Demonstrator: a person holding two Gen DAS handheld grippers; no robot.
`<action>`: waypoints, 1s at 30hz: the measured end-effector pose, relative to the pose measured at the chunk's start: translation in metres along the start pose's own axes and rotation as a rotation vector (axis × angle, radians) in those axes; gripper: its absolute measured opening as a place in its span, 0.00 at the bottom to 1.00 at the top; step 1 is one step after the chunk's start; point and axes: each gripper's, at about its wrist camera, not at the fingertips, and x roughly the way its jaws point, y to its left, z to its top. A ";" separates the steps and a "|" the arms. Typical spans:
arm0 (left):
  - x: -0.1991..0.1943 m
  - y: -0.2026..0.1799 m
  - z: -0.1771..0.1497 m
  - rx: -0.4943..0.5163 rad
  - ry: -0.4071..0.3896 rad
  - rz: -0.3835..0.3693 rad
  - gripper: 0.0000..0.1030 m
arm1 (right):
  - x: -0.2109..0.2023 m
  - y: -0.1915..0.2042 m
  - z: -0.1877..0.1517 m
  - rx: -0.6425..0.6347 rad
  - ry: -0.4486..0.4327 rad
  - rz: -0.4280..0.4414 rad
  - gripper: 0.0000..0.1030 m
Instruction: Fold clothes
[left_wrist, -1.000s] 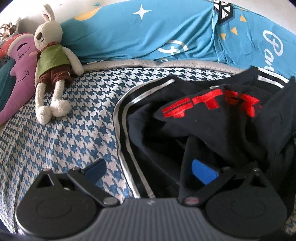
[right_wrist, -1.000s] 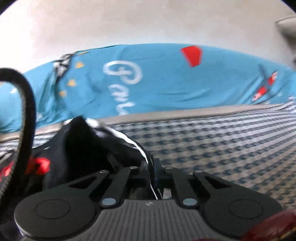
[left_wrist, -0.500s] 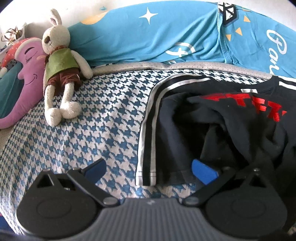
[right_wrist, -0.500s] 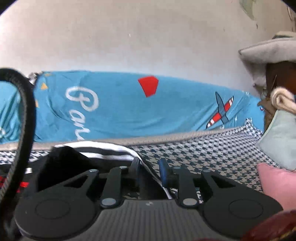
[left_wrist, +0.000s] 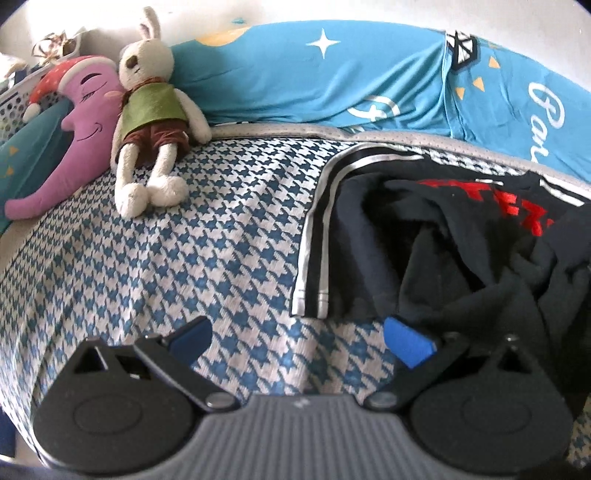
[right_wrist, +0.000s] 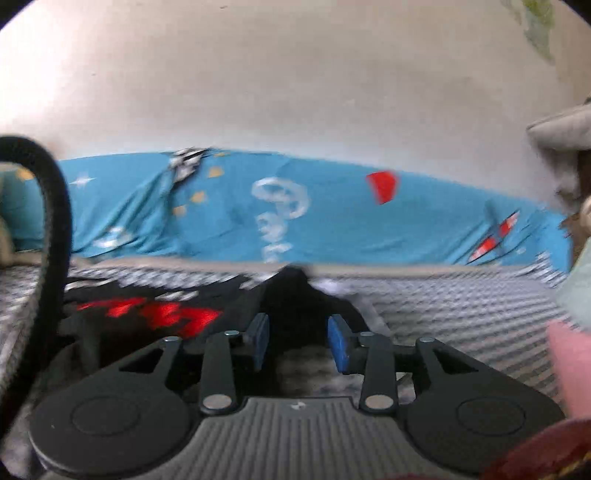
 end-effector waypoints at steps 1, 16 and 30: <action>-0.002 0.000 -0.002 0.002 -0.012 0.000 1.00 | 0.000 0.003 -0.005 0.022 0.020 0.059 0.35; 0.010 -0.003 0.001 -0.034 -0.040 -0.037 1.00 | 0.037 0.037 -0.050 0.004 0.188 0.312 0.36; 0.017 -0.011 -0.005 -0.036 -0.003 -0.040 1.00 | 0.050 0.053 -0.063 -0.134 0.173 0.264 1.00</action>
